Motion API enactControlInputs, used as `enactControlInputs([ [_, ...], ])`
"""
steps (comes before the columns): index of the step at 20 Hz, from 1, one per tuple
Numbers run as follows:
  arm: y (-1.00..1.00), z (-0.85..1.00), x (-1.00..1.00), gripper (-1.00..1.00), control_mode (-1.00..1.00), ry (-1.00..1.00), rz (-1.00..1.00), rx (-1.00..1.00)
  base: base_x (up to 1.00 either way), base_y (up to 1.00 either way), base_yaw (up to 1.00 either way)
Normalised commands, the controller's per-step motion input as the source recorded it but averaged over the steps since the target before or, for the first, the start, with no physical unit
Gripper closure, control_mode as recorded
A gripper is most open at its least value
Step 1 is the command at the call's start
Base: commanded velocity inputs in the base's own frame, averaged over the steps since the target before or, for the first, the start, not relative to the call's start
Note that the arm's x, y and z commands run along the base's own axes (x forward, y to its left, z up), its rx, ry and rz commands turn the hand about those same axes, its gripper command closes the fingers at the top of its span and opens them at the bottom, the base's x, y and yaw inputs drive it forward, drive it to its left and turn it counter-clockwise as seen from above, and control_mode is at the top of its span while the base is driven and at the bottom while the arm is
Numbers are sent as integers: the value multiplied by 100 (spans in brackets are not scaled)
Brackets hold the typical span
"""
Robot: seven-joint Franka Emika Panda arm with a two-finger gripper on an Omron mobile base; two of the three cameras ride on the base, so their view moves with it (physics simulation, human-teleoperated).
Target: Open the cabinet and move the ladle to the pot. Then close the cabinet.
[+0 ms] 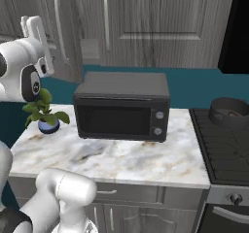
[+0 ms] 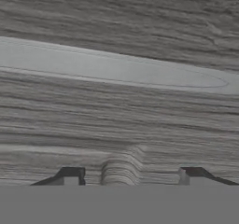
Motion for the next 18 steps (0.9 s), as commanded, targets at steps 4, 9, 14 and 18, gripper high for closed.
enactControlInputs([
  [4, -13, -2, 100, -100, -100, 0, 0, 3, 0, 0, 0],
  [9, -14, -6, 100, -100, -100, 0, 0, 1, 0, 0, 0],
  [14, -11, -4, 100, -100, -100, 0, 0, 0, 0, 0, 0],
  [18, -12, 0, 96, -100, -100, 0, 0, 0, 0, 0, 0],
])
